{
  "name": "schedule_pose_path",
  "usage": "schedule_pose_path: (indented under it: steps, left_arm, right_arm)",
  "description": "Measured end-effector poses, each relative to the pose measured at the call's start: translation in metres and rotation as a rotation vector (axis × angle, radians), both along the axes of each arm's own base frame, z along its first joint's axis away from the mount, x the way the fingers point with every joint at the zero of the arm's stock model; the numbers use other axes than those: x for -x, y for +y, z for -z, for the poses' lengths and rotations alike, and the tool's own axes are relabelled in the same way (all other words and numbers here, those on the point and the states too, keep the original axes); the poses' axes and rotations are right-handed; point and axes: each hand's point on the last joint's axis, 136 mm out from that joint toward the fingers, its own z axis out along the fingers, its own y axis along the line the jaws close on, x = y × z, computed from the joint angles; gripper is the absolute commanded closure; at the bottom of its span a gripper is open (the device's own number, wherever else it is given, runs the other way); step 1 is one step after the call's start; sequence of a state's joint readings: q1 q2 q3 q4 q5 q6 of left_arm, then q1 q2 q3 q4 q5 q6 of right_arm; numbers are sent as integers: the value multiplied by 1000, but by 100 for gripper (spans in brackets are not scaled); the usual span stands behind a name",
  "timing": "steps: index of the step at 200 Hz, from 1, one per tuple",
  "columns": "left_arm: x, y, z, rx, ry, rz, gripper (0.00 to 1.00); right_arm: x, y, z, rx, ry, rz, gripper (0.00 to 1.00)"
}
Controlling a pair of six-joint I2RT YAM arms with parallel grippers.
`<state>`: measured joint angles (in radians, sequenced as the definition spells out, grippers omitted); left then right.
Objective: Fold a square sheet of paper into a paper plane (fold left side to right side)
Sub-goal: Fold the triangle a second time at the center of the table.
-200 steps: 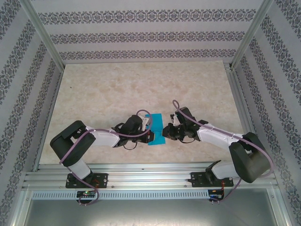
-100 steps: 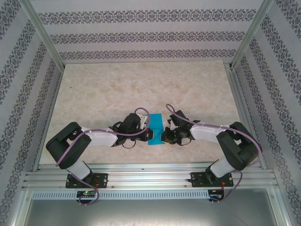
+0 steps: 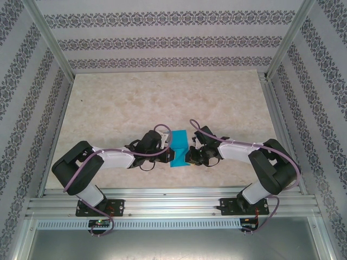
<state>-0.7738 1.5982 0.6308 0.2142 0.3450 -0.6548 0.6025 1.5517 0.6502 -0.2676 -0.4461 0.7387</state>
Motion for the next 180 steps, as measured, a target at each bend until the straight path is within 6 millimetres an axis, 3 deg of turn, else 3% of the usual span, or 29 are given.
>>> schedule_pose_path:
  steps: [180]
  left_arm:
    - [-9, 15, 13, -56, -3, -23, 90]
  right_arm:
    - [0, 3, 0, 12, 5, -18, 86]
